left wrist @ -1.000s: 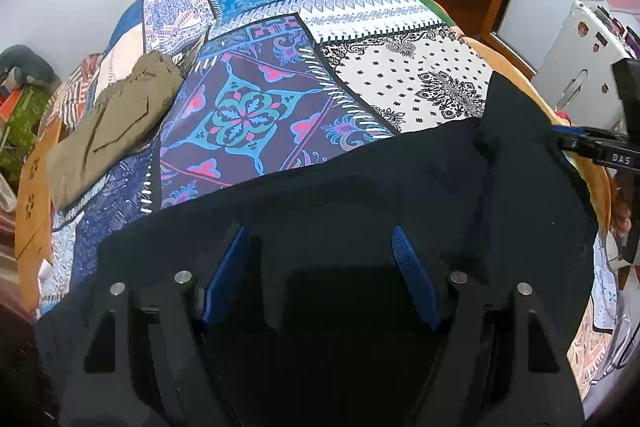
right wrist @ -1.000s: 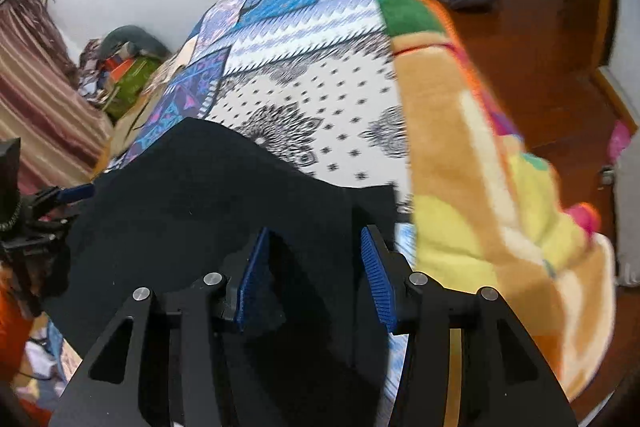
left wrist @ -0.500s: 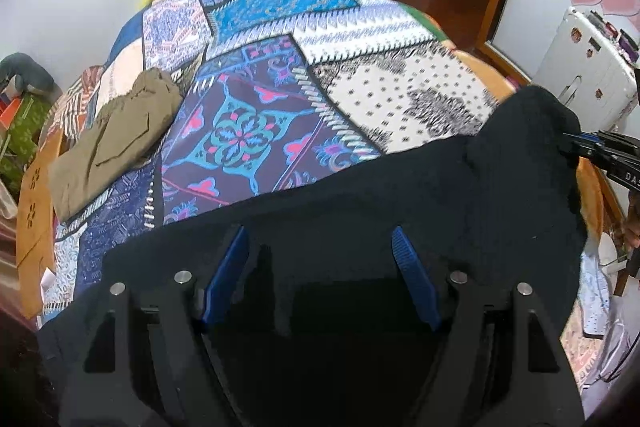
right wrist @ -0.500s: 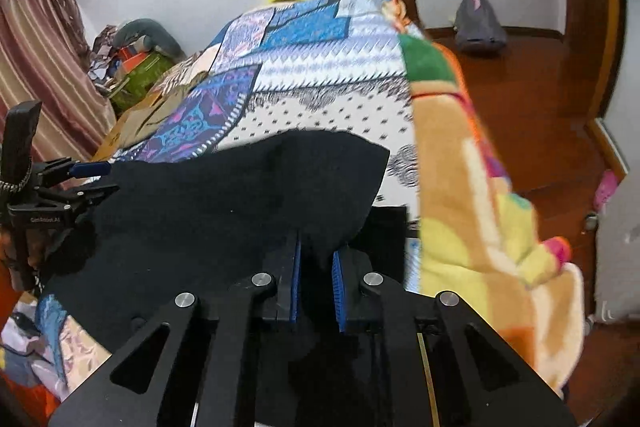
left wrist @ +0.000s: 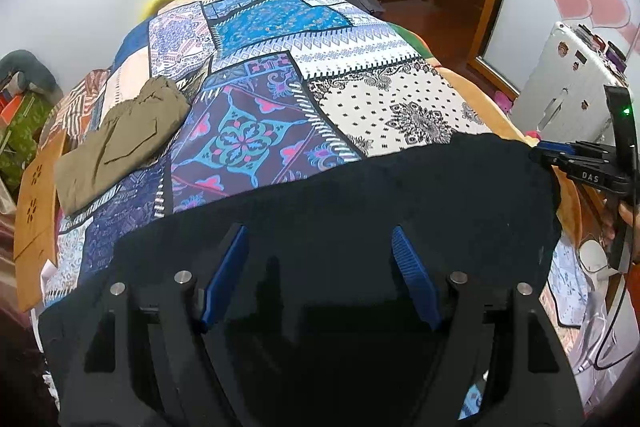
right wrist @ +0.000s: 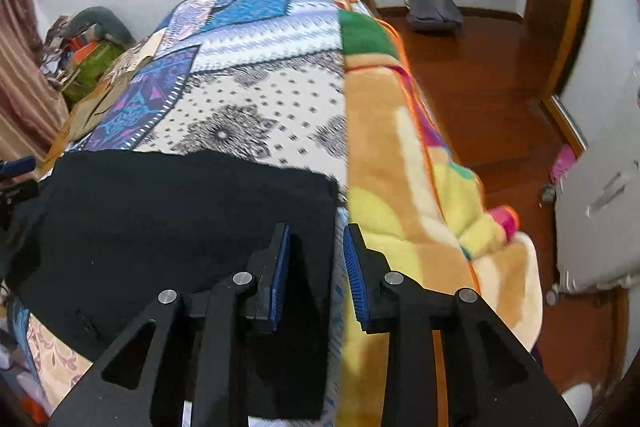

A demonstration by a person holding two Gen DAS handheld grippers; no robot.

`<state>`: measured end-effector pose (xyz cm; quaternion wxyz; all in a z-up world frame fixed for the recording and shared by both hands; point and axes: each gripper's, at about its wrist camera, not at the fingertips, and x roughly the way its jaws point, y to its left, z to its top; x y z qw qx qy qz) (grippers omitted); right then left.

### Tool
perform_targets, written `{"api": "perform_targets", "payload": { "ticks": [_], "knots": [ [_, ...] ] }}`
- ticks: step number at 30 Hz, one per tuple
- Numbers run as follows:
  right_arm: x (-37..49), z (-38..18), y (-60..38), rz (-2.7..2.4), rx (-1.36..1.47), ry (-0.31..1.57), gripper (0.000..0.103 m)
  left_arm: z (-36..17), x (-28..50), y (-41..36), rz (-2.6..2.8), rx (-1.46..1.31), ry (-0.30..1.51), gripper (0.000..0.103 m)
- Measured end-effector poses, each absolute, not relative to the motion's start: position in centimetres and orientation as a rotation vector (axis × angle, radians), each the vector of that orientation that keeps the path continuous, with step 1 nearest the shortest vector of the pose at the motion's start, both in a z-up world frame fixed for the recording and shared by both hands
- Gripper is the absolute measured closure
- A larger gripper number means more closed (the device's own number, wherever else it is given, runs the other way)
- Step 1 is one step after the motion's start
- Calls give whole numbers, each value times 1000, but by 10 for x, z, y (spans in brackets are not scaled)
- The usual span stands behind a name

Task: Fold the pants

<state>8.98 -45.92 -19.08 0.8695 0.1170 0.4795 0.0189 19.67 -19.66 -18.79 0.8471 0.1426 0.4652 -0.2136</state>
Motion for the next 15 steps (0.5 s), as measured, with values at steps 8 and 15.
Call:
{"api": "perform_targets", "payload": {
  "ticks": [8,15],
  "knots": [
    [36,-177,-450,91,234,999,65,-196,174,-203,-506,263,1009,29],
    [28,-203,-437,64,271,1042,64,-218,163,-213,-525,265,1057,29]
  ]
}}
